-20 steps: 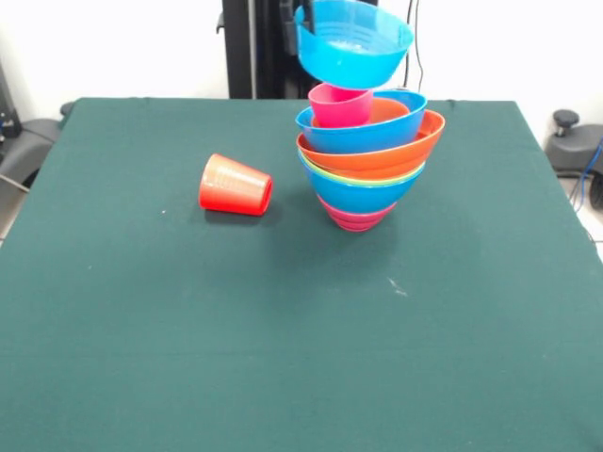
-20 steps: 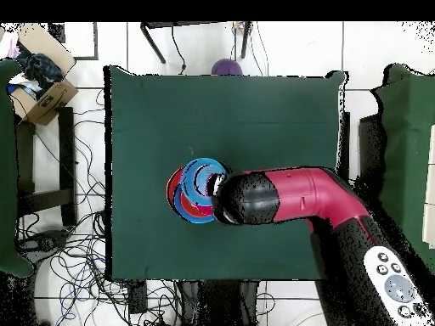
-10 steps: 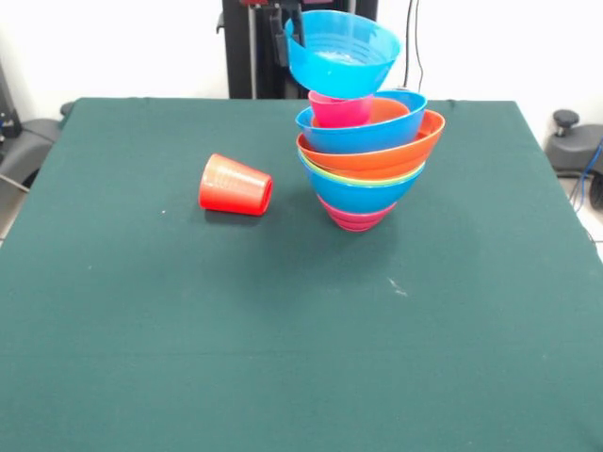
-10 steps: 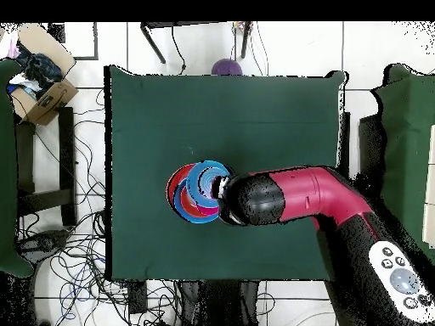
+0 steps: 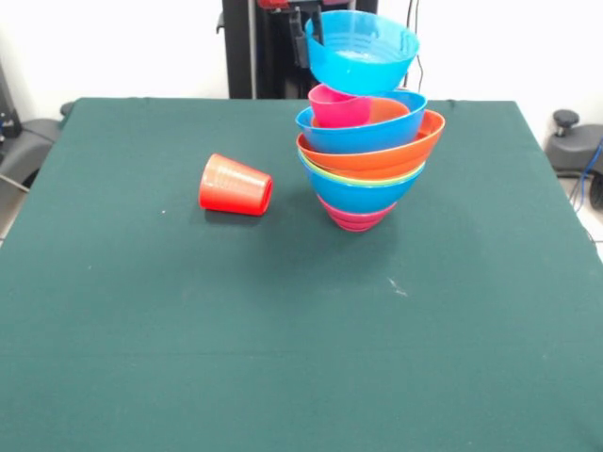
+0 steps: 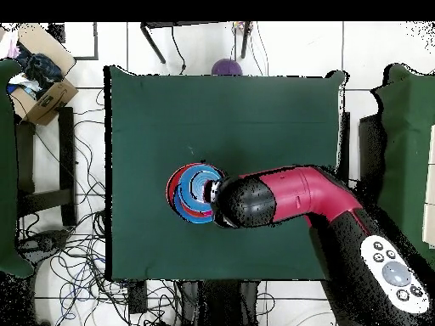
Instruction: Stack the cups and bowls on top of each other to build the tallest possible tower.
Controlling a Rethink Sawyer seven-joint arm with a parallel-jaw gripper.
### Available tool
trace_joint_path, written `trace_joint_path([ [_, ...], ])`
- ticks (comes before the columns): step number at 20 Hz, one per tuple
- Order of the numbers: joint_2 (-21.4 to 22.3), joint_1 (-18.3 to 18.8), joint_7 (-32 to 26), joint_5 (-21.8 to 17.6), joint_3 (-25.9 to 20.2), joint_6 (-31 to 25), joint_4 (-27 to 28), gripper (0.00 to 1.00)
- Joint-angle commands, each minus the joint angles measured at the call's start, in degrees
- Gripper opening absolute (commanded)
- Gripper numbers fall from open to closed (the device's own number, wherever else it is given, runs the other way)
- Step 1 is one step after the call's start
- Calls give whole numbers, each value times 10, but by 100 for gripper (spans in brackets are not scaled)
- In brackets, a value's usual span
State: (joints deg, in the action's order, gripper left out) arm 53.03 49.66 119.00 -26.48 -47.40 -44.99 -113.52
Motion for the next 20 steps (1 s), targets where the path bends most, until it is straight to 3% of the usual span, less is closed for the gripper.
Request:
trace_joint_path([
  [1,-37,1,-135,-42,-37,10,-48,0],
  [20,-41,-6,-92,-86,-32,63,-71,0],
])
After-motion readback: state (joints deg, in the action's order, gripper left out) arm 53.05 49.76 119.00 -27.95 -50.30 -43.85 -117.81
